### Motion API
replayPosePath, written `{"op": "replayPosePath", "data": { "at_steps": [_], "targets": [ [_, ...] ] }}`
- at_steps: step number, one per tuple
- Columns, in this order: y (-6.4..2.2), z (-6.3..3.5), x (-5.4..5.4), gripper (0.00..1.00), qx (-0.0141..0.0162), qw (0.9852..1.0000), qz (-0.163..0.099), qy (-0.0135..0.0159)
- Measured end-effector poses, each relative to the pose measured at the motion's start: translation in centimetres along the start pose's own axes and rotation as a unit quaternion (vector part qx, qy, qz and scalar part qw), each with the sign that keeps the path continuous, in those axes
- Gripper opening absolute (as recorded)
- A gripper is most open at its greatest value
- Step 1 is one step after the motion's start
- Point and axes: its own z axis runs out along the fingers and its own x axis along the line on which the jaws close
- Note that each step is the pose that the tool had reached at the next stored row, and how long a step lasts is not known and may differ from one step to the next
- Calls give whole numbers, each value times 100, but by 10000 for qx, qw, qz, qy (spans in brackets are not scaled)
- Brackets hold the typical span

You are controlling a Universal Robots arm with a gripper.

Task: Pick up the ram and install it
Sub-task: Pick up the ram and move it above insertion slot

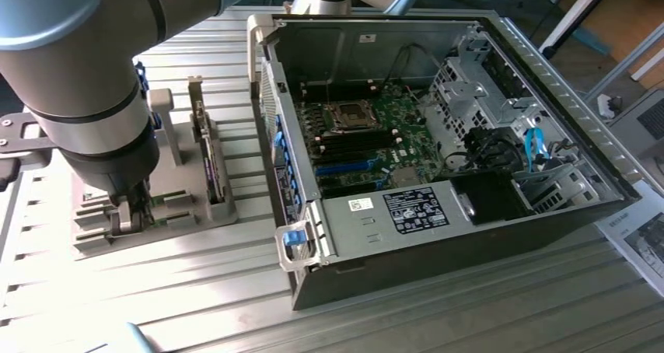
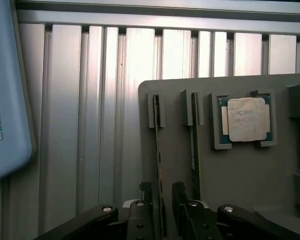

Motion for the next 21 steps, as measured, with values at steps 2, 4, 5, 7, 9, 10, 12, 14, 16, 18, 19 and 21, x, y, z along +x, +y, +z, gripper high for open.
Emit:
{"op": "replayPosePath", "data": {
  "at_steps": [2,4,5,7,9,10,12,14,16,18,19,21],
  "targets": [
    [-1,28,1,30,0,10000,0,0],
    [-3,67,2,30,1,10000,0,0],
    [-3,75,2,30,0,10000,0,0],
    [-3,78,3,30,-1,10000,0,1],
    [-3,79,2,30,0,10000,0,0],
    [-3,80,3,30,6,10000,-1,0],
    [3,80,3,30,25,10000,-1,0],
    [9,81,2,30,51,10000,-2,-3],
    [16,80,2,30,90,10000,-3,-11],
    [17,80,2,30,105,9999,-5,-13],
    [17,80,2,30,105,9999,-5,-13],
    [18,81,2,30,105,9999,-4,-13]
  ]
}}
